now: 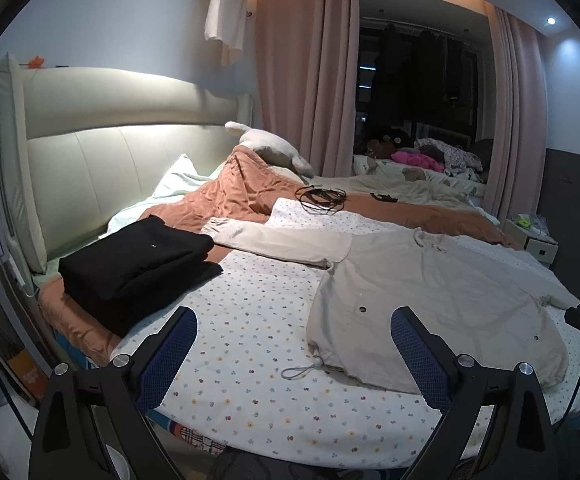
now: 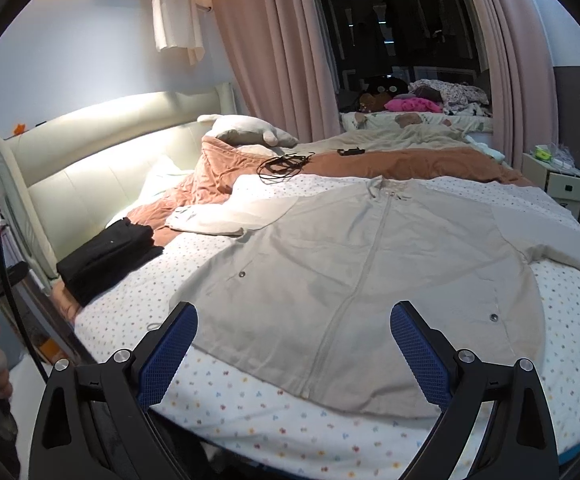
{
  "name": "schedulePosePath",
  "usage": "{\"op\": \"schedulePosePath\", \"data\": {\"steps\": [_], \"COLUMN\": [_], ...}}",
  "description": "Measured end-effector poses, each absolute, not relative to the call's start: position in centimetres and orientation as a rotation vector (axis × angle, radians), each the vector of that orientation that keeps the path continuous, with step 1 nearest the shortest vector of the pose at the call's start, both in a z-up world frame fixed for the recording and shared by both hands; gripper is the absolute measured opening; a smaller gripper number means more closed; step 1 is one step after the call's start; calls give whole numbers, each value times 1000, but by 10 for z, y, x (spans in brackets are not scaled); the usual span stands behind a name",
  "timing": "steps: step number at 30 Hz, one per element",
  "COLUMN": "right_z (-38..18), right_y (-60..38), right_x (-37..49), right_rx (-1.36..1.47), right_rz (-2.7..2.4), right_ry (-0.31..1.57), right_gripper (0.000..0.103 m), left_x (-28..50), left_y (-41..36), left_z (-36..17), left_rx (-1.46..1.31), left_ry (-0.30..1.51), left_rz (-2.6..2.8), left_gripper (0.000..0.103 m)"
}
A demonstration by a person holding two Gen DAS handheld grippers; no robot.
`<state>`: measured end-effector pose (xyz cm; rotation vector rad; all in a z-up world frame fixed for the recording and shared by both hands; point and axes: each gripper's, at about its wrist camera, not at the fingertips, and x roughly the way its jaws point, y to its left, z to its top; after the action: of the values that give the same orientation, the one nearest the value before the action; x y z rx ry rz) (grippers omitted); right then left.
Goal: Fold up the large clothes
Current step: 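Move both tools toward the beige jacket lying on the bed, then lower the left tool onto the jacket sleeve and close on its cuff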
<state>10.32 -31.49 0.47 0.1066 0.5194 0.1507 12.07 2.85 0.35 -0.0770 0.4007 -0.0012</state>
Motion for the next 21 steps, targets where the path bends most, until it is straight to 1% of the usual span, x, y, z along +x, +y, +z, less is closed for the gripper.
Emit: {"op": "schedulePosePath", "data": {"steps": [11, 21], "right_z": [-1, 1], "right_y": [-309, -302], "right_x": [170, 228], "right_rx": [97, 76], "right_rz": [168, 172], "right_ry": [570, 624], "right_gripper": [97, 97], "left_x": [186, 241], "left_y": [41, 51], "left_z": [-6, 4], "left_rx": [-107, -116], "left_ry": [480, 490], "left_rz": [59, 111], "left_gripper": [97, 96]}}
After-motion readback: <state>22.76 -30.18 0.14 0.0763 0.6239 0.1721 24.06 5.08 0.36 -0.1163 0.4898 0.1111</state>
